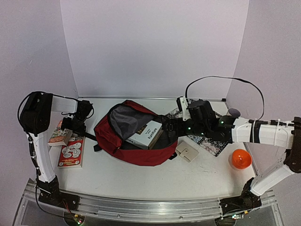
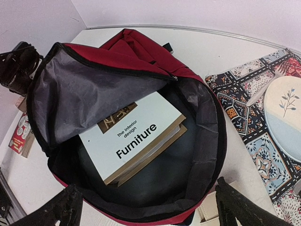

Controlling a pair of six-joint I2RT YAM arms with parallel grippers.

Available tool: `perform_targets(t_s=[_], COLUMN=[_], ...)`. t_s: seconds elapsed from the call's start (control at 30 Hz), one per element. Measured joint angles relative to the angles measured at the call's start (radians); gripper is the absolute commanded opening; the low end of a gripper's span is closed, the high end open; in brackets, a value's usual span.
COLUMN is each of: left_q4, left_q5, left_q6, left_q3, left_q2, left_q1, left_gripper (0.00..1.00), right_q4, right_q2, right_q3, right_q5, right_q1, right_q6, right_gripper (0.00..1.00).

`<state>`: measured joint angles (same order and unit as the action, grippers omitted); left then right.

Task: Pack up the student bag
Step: Pick up the book at the corner of the board.

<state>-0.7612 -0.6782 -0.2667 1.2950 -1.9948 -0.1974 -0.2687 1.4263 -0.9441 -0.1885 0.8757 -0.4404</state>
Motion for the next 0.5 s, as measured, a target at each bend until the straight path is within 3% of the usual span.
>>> perform_targets(t_s=[0.5], left_q4=[-0.062], left_q5=[-0.165], left_q6=[-0.027], left_q3=[0.113], left_q2=[-0.133], left_q1=[0.0], left_gripper=[0.79], right_q4=[0.007], right_q2=[-0.039], right_q3=[0.04], right_q5=[-0.025], right_q1=[0.0], right_q6=[0.003], right_gripper=[0.98])
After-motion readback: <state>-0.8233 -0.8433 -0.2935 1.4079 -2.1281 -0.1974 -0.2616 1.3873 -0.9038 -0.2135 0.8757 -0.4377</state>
